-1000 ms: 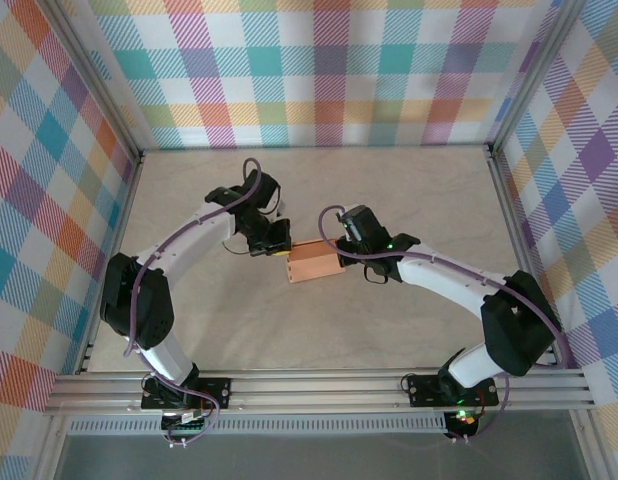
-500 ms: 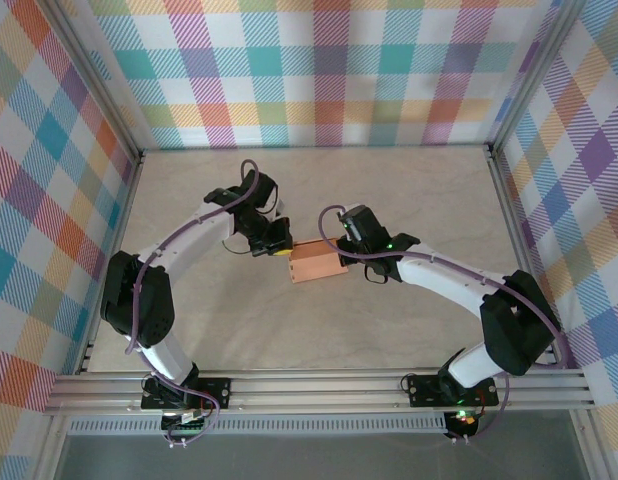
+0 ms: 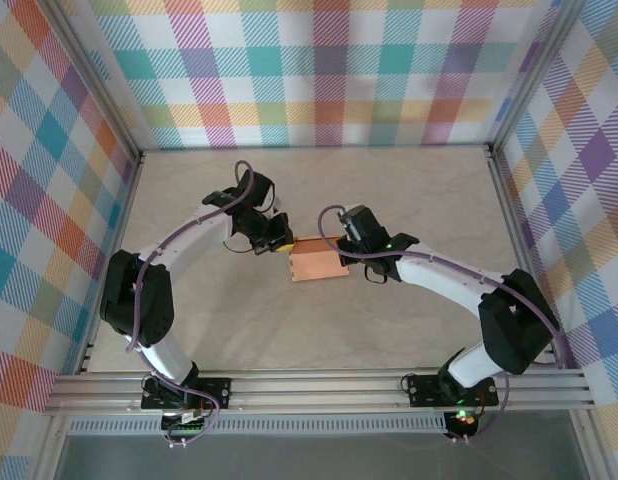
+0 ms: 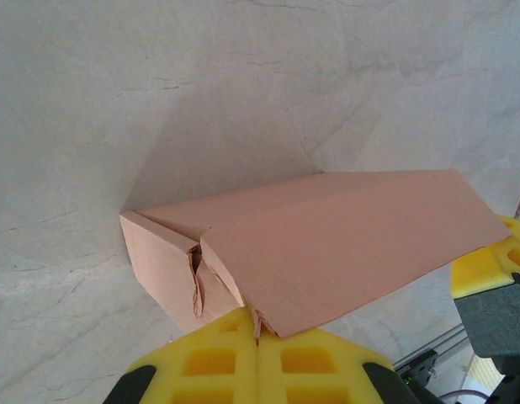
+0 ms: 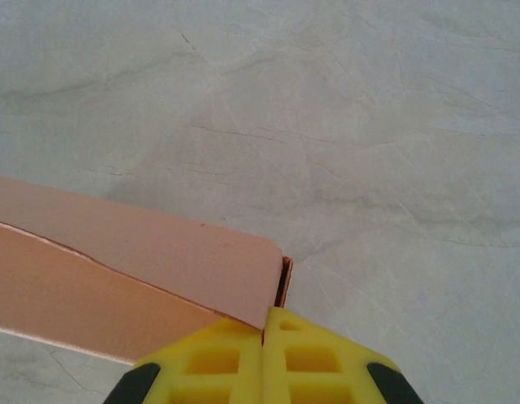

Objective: Fold the paper box

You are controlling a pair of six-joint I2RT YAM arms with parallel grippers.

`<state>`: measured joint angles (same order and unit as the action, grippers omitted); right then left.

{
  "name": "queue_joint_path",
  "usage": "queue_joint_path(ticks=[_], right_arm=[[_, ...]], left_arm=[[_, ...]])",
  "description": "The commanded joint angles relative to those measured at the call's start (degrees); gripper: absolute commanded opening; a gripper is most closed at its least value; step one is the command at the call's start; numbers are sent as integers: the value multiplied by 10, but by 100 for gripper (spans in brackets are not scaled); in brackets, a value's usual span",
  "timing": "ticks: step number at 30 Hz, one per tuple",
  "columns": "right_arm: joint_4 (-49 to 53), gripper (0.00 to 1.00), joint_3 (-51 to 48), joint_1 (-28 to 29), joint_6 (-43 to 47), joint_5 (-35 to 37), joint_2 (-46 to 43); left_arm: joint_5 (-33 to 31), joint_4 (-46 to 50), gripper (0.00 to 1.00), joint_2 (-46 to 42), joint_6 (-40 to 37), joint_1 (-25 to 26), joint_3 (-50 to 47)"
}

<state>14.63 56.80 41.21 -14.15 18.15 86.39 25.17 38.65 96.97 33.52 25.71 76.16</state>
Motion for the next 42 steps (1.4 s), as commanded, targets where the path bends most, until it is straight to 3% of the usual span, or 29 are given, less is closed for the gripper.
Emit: queue_joint_path(ticks=[1,28,42], right_arm=[[2,0,-2,18,5,-81,19],[27,0,22,16,-84,-58,-21],[41,0,35,15,-94,-43,-39]], left_arm=[[79,-41,0,14,13,7,2],[-7,-23,0,-36,-28,20,-24],[-21,-20,0,-41,-36,26,-28]])
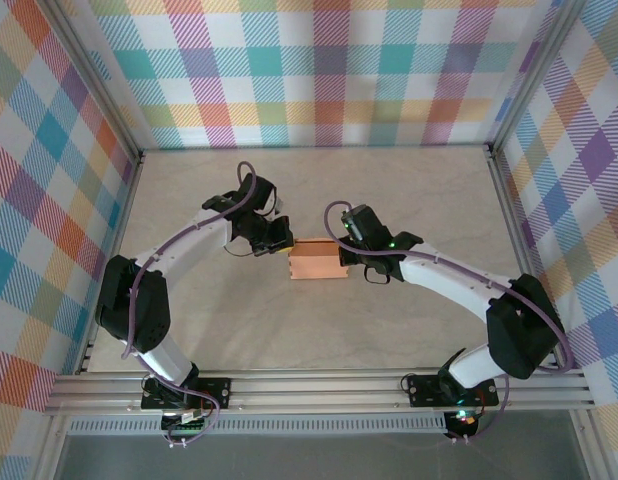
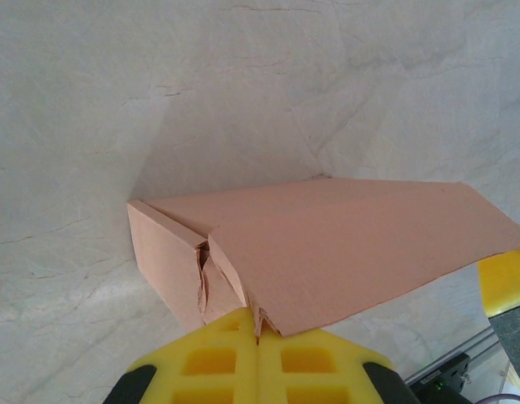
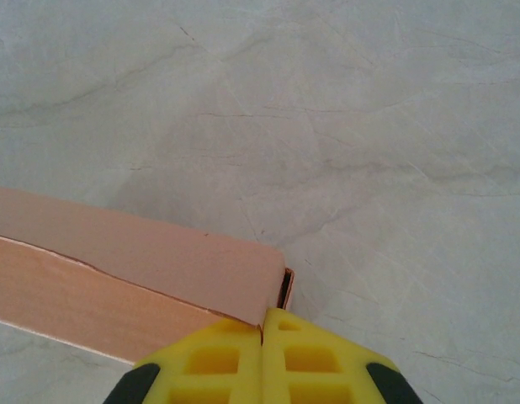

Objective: Fold the paper box

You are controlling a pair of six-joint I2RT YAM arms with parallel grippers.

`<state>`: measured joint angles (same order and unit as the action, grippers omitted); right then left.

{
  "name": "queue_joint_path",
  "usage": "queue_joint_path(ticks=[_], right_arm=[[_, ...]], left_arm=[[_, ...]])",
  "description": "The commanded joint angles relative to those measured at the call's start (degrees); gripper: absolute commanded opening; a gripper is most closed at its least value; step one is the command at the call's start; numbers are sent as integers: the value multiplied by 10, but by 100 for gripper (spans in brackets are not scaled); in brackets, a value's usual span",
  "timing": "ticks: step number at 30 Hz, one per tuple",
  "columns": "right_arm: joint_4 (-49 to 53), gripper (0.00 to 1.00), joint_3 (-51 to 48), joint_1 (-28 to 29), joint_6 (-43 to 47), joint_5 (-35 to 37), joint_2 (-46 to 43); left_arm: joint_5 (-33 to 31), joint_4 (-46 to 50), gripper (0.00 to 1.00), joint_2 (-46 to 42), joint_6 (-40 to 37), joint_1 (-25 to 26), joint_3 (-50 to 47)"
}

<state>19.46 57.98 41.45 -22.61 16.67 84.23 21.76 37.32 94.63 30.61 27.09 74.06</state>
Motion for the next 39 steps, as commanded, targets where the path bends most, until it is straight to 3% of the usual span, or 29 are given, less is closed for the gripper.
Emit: queue_joint_path(ticks=[1,24,32,39], right_arm=[[-7,0,24,13,-9,-26,-18],[-2,0,24,11,-3,-28,-7],[-2,0,24,11,-2,-29,-5],[-4,0,20,11,-3,-29,-6]], left_arm=[[14,-7,0,-18,-6,13,-6],[38,-25,0,-37,26,6,-23],[83,-44,0,-40,52,-11,-27],[68,-33,0,-37,34,-12,-39]])
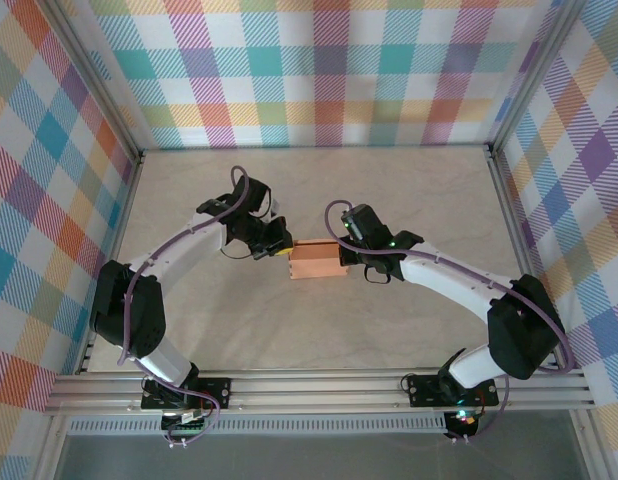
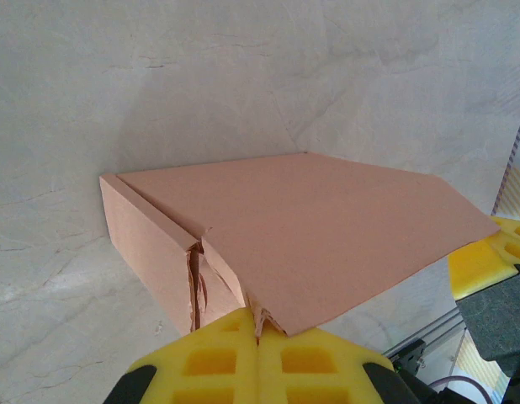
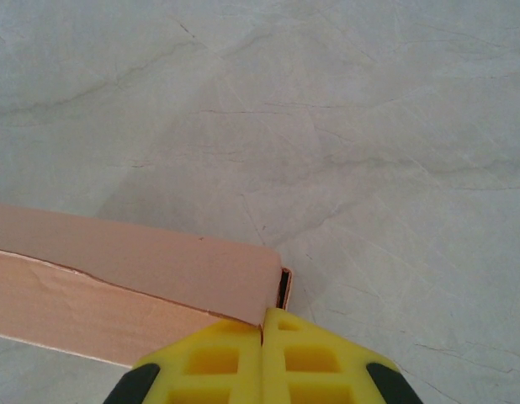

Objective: Fold the paper box

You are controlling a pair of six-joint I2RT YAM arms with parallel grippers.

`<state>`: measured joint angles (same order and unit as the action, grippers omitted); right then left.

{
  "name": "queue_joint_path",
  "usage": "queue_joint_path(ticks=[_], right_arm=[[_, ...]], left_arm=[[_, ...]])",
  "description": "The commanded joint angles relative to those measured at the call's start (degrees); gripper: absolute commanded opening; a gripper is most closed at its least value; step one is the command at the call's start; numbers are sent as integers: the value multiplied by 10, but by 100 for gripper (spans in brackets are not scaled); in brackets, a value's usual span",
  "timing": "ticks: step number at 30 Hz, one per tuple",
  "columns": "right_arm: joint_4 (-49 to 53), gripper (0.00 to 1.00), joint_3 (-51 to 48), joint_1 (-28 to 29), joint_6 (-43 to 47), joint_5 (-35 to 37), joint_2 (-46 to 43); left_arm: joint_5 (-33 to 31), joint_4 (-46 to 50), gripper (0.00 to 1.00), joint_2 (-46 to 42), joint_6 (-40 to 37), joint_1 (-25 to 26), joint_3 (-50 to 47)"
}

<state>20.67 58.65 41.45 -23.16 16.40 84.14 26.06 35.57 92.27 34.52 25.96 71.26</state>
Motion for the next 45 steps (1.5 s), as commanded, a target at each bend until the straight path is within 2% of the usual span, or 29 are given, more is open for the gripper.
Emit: queue_joint_path(ticks=[1,10,25,34,45], right_arm=[[-16,0,12,11,3,-26,-4],[-23,0,9,10,-2,-27,-3],[-25,0,11,10,-8,-28,6],[-49,0,-3,10,-1,-40,3],[-110,0,-72,11,28,-38,-11]], left_arm=[[28,-20,0,-16,-10,-1,-17],[15,-49,0,-55,-71,0,-78],[14,-101,0,-91,-81,0,-158],[-16,-76,0,-109,-102,-1,-174],[-58,-22,0,-104,-129,4,-164]])
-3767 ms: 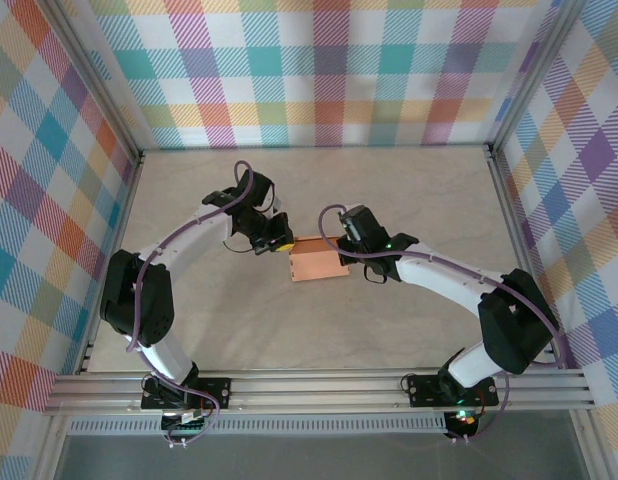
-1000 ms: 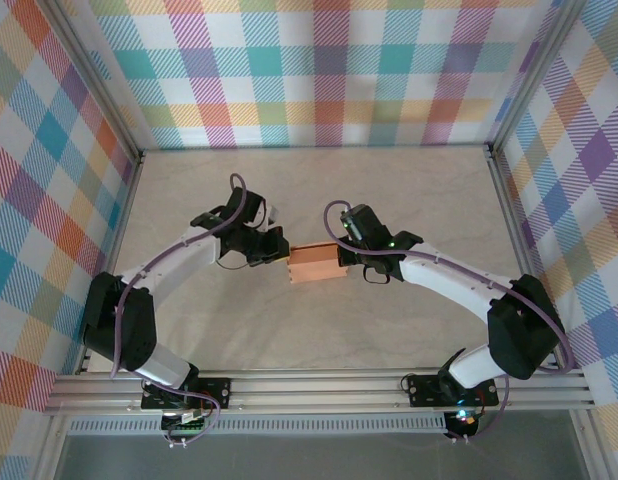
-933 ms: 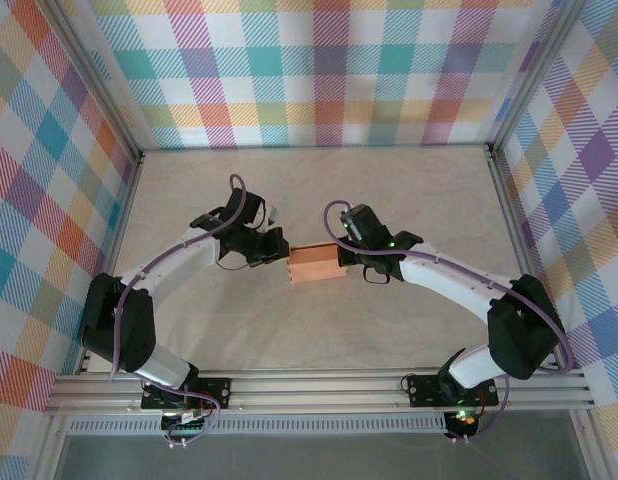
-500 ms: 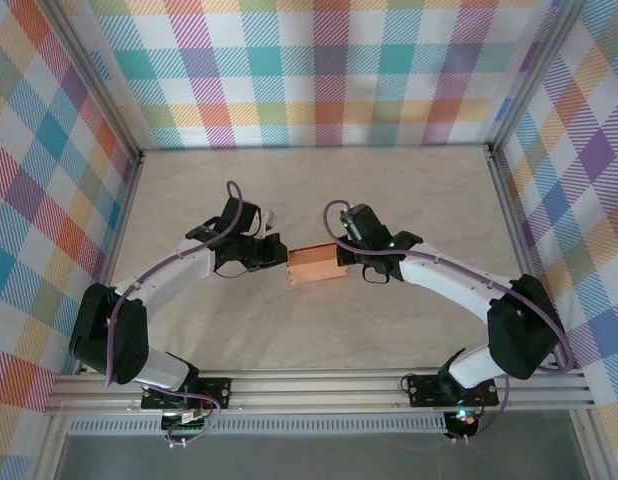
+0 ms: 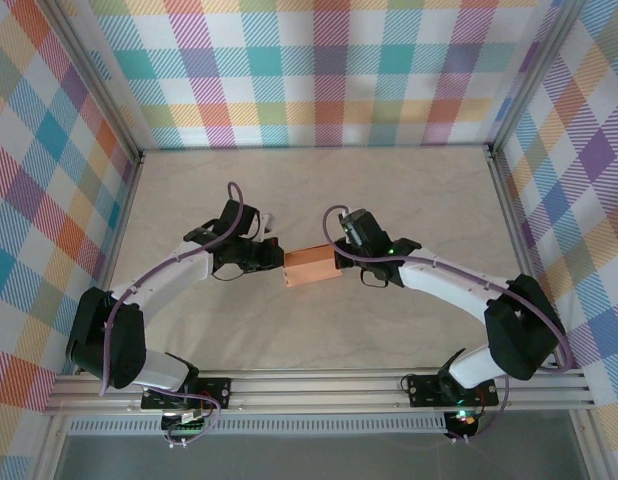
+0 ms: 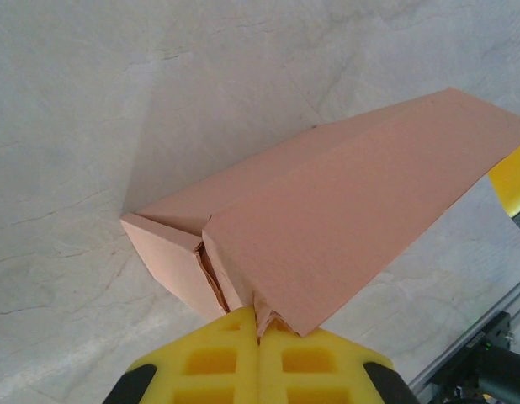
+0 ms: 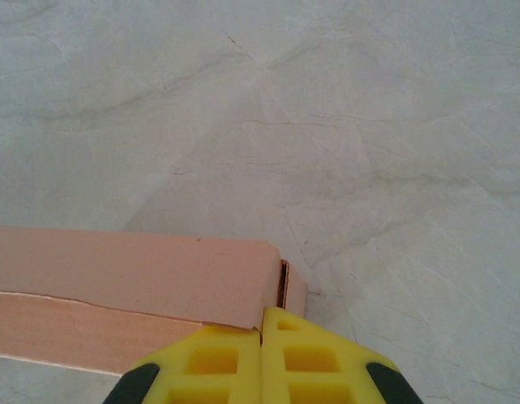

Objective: Fold the paper box

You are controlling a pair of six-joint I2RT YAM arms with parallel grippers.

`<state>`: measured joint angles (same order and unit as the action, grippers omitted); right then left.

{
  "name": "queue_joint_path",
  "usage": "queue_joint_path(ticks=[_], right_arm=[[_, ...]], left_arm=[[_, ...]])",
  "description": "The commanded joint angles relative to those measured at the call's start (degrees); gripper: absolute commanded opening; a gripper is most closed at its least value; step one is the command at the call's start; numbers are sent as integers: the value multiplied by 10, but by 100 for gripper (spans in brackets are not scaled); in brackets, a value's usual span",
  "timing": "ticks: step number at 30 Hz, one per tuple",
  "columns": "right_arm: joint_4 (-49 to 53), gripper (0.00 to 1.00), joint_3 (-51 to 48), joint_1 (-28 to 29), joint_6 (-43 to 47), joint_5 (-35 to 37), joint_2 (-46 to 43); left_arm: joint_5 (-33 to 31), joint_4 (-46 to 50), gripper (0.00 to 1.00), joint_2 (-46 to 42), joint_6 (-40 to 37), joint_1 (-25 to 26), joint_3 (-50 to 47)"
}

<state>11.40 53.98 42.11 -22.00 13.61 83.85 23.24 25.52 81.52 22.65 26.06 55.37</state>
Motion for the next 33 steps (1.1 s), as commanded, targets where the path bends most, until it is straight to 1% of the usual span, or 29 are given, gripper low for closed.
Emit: queue_joint_path(ticks=[1,8,9,11,15,17,19,21,23,26,29,31,33], right_arm=[[-25,0,-32,4,23,-12,-7],[-47,0,-51,4,41,-14,-9],[-49,0,-51,4,41,-15,-11],[-52,0,-49,4,45,-18,-15],[-56,0,-48,5,51,-19,-15],[-55,0,-48,5,51,-18,-12],[-57,0,-48,5,50,-16,-11],[-56,0,-47,5,49,-14,-9],[-56,0,-46,5,49,-14,-8],[-58,0,-46,5,49,-13,-6],[-59,0,-47,5,49,-13,-4],[-63,0,-51,5,50,-11,-5],[-67,0,-54,5,50,-11,-6]], left_arm=[[-31,81,0,5,-12,5,-2],[-49,107,0,12,-21,11,10],[-49,108,1,10,-21,12,12],[-51,109,9,5,-19,13,17],[-54,123,28,-4,-17,13,41],[-54,132,34,-9,-16,13,54],[-55,140,38,-15,-14,12,66],[-48,145,47,-22,-15,12,71],[-38,139,49,-36,-19,13,70],[-30,97,50,-71,-22,12,47],[-36,35,62,-103,11,11,17],[-55,-8,75,-113,68,10,-3],[-66,-38,77,-109,123,9,-14]])
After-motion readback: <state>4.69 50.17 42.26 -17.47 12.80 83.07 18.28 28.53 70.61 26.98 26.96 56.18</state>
